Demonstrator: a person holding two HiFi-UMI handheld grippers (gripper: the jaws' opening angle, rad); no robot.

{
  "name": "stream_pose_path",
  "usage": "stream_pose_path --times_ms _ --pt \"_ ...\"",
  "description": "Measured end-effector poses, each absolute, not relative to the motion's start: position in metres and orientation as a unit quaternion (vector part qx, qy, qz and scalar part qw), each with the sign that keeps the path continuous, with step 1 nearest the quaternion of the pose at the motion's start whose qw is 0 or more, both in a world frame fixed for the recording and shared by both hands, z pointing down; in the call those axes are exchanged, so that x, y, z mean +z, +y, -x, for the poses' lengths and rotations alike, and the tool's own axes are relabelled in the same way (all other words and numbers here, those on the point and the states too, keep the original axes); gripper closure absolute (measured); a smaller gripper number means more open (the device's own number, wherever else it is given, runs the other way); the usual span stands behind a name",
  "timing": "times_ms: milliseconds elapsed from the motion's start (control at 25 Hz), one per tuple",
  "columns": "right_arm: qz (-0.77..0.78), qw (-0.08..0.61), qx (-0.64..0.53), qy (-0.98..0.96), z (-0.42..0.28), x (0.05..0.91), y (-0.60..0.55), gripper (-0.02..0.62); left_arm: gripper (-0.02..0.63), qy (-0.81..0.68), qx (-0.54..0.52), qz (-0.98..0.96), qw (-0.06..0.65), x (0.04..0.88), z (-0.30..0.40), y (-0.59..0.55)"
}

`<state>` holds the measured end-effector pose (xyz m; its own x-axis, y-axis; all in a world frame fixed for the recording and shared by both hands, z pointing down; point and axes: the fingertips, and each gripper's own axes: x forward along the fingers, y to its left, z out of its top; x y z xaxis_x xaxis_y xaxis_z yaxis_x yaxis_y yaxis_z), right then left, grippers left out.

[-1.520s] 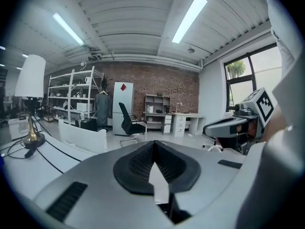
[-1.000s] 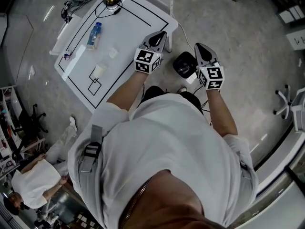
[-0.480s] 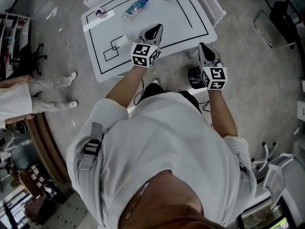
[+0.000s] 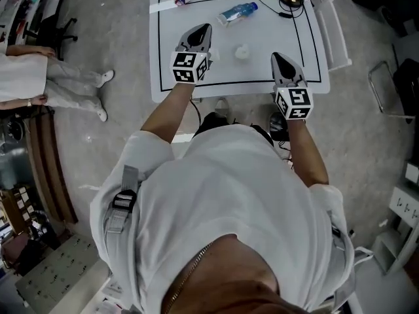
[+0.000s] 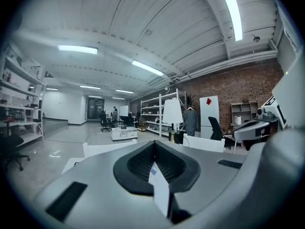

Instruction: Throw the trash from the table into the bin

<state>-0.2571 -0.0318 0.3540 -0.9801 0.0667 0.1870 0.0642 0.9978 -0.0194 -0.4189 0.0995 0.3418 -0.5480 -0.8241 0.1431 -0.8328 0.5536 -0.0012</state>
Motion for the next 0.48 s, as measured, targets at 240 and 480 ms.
stream_pose_path --times_ms 240,480 --pt "0.073 0.099 -0.013 -0.992 0.354 0.348 0.010 0.603 0.597 -0.894 0.034 -0.441 0.075 0.352 0.504 0.147" --pt "0.106 0.101 -0.030 -0.989 0.442 0.342 0.050 0.603 0.597 -0.902 0.052 -0.420 0.086 0.364 0.577 0.183"
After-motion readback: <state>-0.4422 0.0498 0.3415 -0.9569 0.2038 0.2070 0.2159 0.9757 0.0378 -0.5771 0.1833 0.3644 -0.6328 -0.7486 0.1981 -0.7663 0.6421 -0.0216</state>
